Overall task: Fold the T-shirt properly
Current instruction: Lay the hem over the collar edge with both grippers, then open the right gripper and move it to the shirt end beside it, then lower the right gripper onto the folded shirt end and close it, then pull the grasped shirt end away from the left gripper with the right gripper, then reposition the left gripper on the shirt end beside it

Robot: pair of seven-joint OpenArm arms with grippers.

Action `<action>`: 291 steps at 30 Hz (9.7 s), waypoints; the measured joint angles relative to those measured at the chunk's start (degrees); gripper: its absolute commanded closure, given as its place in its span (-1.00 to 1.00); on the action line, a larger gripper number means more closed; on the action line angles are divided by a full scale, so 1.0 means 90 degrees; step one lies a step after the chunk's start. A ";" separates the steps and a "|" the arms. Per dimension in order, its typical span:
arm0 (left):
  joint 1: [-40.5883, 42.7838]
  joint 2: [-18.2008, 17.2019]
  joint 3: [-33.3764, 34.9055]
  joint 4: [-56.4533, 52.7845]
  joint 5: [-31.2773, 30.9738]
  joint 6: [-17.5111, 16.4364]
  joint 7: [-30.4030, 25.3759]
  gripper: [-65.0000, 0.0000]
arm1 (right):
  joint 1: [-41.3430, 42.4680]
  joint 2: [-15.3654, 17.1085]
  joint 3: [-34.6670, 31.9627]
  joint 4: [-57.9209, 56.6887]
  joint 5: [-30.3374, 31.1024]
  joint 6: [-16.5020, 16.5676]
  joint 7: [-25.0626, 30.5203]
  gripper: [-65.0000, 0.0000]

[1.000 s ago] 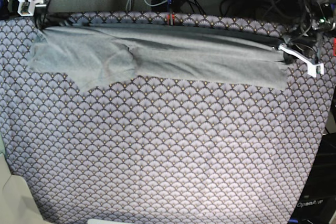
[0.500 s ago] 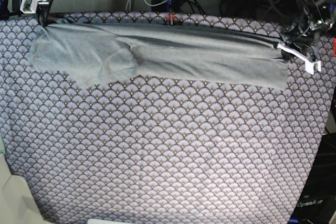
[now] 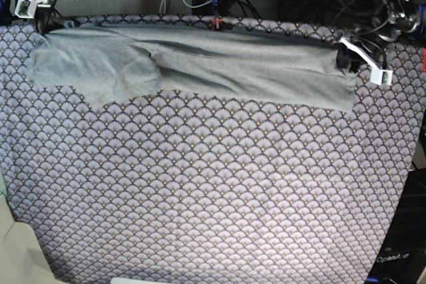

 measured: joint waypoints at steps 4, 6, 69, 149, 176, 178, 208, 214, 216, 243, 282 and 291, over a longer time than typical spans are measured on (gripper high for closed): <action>-0.0002 -0.0019 -0.0036 0.0000 0.0027 0.0027 -0.0012 0.57 | 0.0029 -0.0002 0.0000 -0.0007 -0.0002 0.0000 -0.0007 1.00; -0.0002 -0.0046 -0.0039 0.0000 0.0032 0.0027 0.0000 0.58 | 0.0034 -0.0007 0.0000 -0.0007 -0.0002 0.0000 -0.0010 1.00; -0.0109 -0.0719 -0.0073 -0.0083 -0.0984 0.0087 0.0075 -0.13 | 0.1462 0.0034 0.0296 0.0321 0.0012 -0.0078 -0.0316 -0.10; 0.0007 -0.0374 -0.0418 -0.0051 -0.1001 0.0192 0.0143 -0.12 | 0.2110 0.1192 -0.4403 0.0631 0.0454 -0.0117 -0.5022 0.90; -0.0053 -0.0408 -0.0418 -0.0041 -0.1022 0.0189 0.0143 -0.12 | -0.0061 0.0925 -0.4767 0.3215 0.0287 -0.0070 -0.5197 1.00; -0.0056 -0.0408 -0.0418 -0.0041 -0.1003 0.0192 0.0143 -0.12 | -0.0170 0.0940 -0.4770 0.3218 0.0301 -0.0070 -0.5017 1.00; -0.0058 -0.0430 -0.0418 -0.0053 -0.1001 0.0121 0.0143 -0.12 | -0.0634 0.1384 -0.3881 0.2873 0.0313 -0.0068 -0.3827 1.00; -0.0056 -0.0427 -0.0418 -0.0053 -0.1001 0.0121 0.0143 -0.12 | -0.0636 0.1382 -0.3718 0.2832 0.0287 -0.0066 -0.3762 1.00; -0.0061 -0.0430 -0.0418 -0.0053 -0.1001 0.0121 0.0143 -0.12 | -0.0636 0.1384 -0.3589 0.2834 0.0294 -0.0068 -0.3623 1.00; -0.0146 -0.0430 -0.0415 -0.0083 -0.0988 0.0121 0.0141 -0.13 | -0.0442 0.1348 -0.2880 0.1637 0.0226 -0.0044 -0.2555 0.91; -0.0180 -0.0372 -0.0867 0.0656 -0.1059 0.0092 0.0141 -0.30 | 0.0367 0.1173 -0.1209 0.1365 0.0289 -0.0051 -0.2596 0.17; -0.0182 -0.0408 -0.0957 0.0542 -0.1013 0.0090 0.0138 -0.30 | 0.0357 0.0882 -0.1263 0.1277 0.0287 -0.0049 -0.2599 0.16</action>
